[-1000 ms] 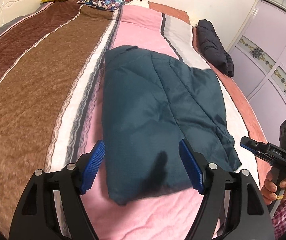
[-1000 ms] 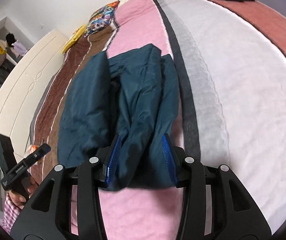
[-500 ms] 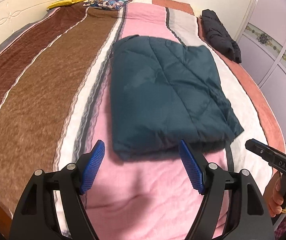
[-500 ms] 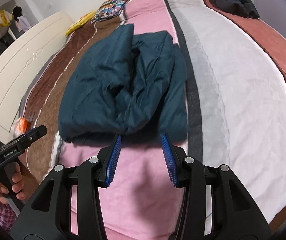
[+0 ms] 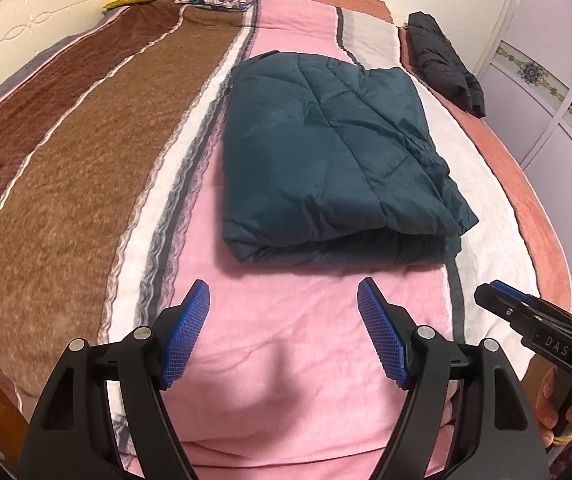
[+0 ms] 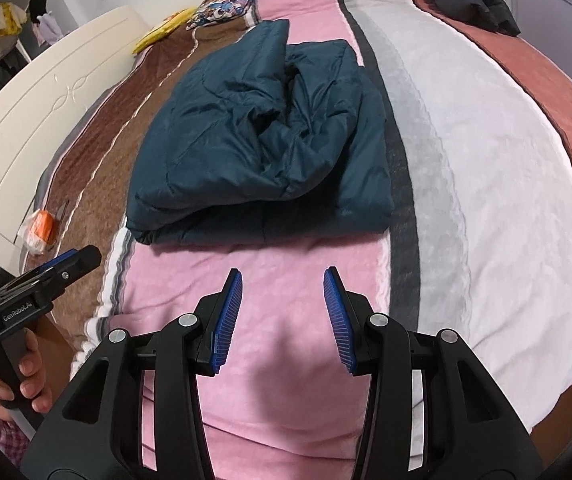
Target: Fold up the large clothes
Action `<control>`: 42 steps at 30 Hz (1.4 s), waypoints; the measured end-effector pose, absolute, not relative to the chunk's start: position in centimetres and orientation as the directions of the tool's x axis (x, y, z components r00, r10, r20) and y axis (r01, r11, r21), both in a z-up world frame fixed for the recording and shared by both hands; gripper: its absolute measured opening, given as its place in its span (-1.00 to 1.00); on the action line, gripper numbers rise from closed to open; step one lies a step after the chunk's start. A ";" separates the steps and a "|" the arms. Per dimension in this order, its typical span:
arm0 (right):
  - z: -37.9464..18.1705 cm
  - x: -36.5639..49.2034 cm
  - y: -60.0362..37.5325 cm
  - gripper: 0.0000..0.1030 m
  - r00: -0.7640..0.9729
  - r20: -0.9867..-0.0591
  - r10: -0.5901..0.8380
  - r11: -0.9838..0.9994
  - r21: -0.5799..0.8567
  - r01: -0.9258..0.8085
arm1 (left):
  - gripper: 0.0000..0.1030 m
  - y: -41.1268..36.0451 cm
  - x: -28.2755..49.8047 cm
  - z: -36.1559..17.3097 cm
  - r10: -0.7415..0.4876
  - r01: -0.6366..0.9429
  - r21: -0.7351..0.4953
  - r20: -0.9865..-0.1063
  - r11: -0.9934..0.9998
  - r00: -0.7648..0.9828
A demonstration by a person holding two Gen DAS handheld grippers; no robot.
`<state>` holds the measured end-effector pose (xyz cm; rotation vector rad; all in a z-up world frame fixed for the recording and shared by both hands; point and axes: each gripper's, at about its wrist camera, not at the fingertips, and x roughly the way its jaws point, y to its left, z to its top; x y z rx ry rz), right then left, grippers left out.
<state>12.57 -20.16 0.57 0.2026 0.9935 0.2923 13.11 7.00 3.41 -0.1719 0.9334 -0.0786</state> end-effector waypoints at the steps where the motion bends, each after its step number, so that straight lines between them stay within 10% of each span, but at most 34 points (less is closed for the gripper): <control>1: 0.6 12.4 -20.0 -0.17 0.511 -0.794 0.329 0.944 0.294 -0.151 | 0.42 6.9 12.8 3.4 -0.136 -0.007 -0.174 -0.791 0.985 0.597; 42: -2.6 8.0 -17.0 -0.16 0.463 -0.862 0.205 0.979 0.179 -0.100 | 0.34 3.9 8.3 -0.1 -0.102 -0.044 -0.144 -0.856 0.989 0.507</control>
